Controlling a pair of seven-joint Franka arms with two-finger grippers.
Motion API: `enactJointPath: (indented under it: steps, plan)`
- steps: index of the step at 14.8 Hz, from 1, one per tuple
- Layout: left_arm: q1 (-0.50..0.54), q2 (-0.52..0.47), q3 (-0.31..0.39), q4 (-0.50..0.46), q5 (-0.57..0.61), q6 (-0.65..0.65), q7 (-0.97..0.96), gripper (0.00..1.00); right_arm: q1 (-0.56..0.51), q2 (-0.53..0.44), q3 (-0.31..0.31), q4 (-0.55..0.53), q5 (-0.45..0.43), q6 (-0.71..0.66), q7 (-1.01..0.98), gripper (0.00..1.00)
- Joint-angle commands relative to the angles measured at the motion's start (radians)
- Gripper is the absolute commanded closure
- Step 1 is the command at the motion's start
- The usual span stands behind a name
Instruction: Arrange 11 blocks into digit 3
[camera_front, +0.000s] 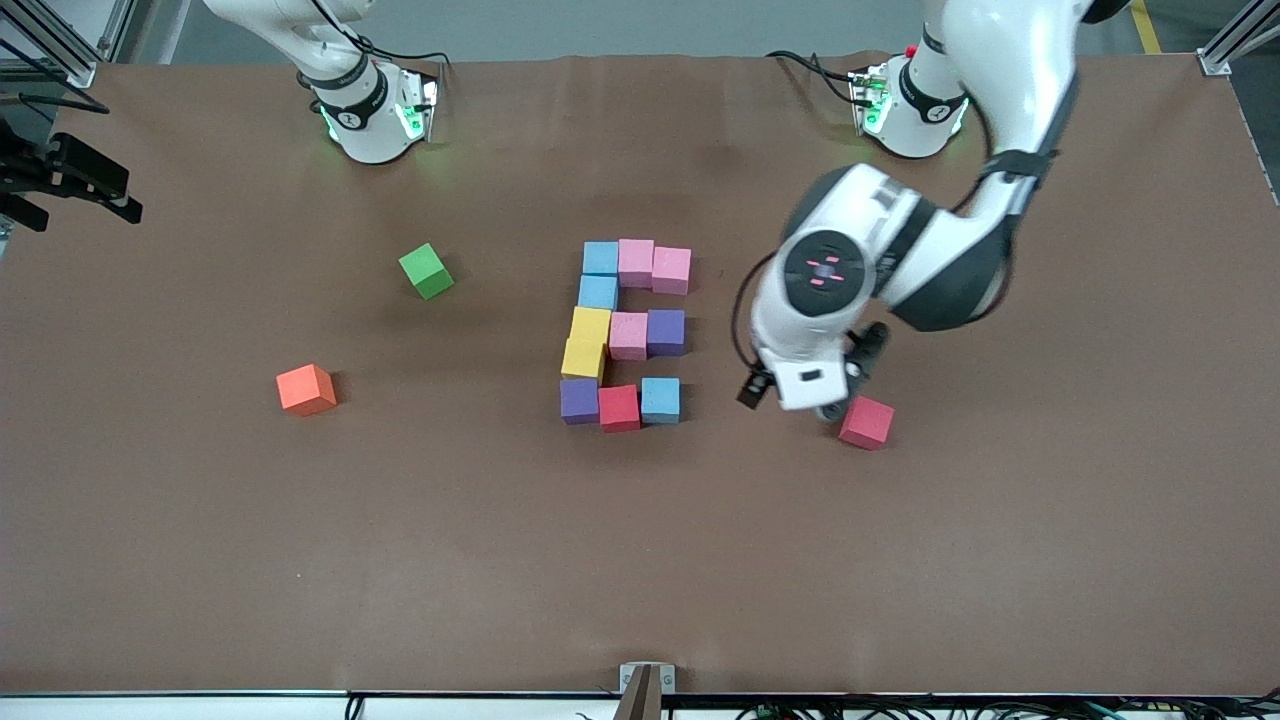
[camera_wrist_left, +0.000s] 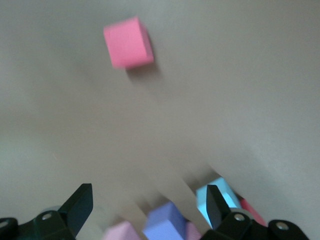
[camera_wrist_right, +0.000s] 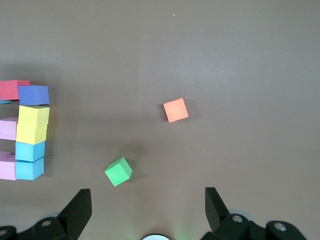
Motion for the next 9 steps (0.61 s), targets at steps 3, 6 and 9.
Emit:
enactJointPath:
  steps: [3, 6, 9]
  plan:
    - [0.164, -0.137, -0.007, -0.175, -0.017, 0.057, 0.527, 0.00, 0.017, -0.022, 0.009, -0.028, -0.042, 0.022, -0.001, 0.00]
    - [0.247, -0.225, -0.009, -0.290, -0.015, 0.119, 0.731, 0.00, 0.053, -0.022, 0.012, -0.028, -0.073, 0.030, 0.007, 0.00]
    - [0.324, -0.309, -0.009, -0.363, -0.020, 0.130, 0.947, 0.00, 0.037, -0.022, 0.003, -0.028, -0.070, 0.030, 0.007, 0.00]
